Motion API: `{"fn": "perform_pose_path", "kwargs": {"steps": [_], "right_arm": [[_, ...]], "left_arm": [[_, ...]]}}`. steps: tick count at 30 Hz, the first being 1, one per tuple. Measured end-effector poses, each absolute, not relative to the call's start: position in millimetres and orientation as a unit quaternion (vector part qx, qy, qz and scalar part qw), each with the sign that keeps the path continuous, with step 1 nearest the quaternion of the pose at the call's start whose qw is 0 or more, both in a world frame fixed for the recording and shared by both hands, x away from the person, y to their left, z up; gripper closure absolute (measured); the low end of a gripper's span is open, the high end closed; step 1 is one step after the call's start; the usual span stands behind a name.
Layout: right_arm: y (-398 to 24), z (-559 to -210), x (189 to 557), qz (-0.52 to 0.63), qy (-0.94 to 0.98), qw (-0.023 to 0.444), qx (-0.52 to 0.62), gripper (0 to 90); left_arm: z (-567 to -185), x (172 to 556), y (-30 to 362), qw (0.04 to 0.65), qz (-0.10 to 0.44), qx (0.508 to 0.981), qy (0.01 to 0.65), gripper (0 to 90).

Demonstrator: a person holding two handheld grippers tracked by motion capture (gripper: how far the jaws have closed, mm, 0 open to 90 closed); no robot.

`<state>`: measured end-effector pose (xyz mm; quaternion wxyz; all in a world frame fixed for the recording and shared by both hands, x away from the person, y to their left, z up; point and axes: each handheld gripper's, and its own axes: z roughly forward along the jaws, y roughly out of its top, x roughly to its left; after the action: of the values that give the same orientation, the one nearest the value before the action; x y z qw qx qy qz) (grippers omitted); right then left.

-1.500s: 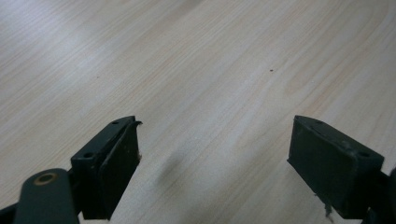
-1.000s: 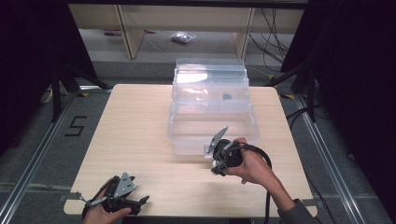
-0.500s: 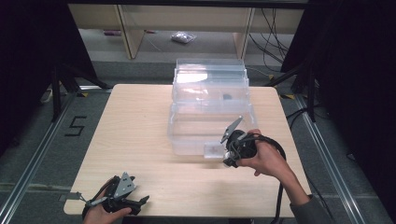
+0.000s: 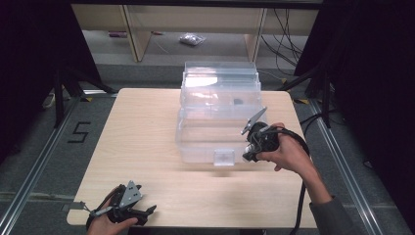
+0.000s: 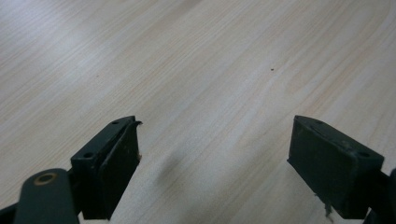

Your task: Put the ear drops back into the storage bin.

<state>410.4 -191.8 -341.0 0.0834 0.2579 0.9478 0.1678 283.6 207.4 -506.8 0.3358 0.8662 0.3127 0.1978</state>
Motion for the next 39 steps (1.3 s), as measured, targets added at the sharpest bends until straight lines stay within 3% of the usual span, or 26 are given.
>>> {"fn": "perform_pose_path", "kwargs": {"steps": [22, 39], "right_arm": [[-211, -326, 448, 0.156, 0.935, 0.101, 0.302, 60.4], [-219, -350, 486, 0.140, 0.925, 0.077, 0.345, 60.4]], "left_arm": [[-507, 284, 207, 0.336, 0.197, 0.866, 0.313, 15.8], [-507, 284, 207, 0.336, 0.197, 0.866, 0.313, 15.7]]}}
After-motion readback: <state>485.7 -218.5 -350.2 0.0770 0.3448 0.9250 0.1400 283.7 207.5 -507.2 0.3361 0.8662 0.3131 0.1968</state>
